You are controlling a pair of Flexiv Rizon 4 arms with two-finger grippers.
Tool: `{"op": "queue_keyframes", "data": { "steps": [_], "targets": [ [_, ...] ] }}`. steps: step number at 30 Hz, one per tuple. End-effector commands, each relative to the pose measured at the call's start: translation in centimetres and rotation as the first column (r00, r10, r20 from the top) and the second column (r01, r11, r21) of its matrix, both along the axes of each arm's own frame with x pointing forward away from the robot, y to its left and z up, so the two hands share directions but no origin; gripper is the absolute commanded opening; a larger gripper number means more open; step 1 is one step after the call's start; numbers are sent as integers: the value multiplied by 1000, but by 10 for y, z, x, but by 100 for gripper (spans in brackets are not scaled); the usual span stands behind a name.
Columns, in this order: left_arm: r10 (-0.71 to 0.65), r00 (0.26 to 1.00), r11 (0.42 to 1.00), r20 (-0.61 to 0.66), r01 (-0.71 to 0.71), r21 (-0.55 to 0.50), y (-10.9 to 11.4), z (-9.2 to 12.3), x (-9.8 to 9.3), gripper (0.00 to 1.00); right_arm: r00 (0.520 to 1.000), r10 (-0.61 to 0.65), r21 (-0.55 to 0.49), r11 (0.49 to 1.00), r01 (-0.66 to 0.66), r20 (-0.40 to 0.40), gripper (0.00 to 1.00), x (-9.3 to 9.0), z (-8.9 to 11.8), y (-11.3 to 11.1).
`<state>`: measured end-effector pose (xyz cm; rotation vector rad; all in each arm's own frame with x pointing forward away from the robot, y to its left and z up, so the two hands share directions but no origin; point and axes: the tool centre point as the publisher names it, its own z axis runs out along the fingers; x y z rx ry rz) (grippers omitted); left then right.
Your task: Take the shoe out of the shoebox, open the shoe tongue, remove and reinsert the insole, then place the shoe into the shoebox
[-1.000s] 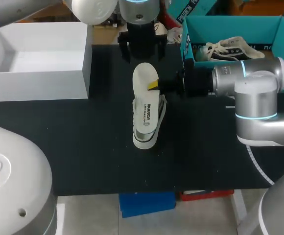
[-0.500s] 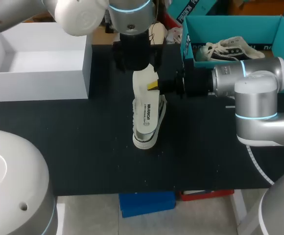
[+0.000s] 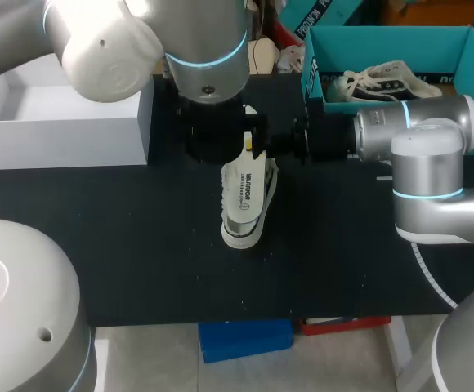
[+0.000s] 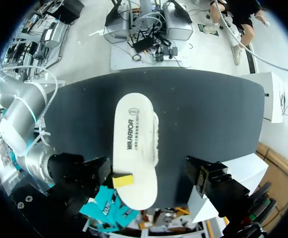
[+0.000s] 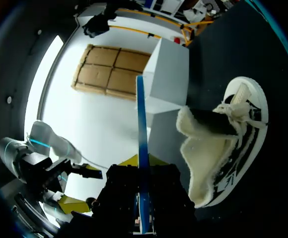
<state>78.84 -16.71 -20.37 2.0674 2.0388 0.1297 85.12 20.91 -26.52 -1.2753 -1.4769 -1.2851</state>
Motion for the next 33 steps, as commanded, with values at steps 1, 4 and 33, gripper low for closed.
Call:
{"op": "queue_keyframes", "data": {
  "steps": [1, 4, 33],
  "targets": [
    [1, 999, 1000, 48, 0, -19, 4, -9, -20, 100, 1000, -1, -1, 1000, 1, -1, 0, 0, 0, 1],
    [2, 999, 999, 43, -1, -32, 4, -13, -32, 100, 1000, -1, -1, 1000, 1, -1, 0, 0, 0, 1],
    [34, 982, 821, 184, 78, -566, 37, -25, -40, 100, 1000, -1, -1, 1000, 1, -1, 0, 0, 0, 1]
  ]
}}
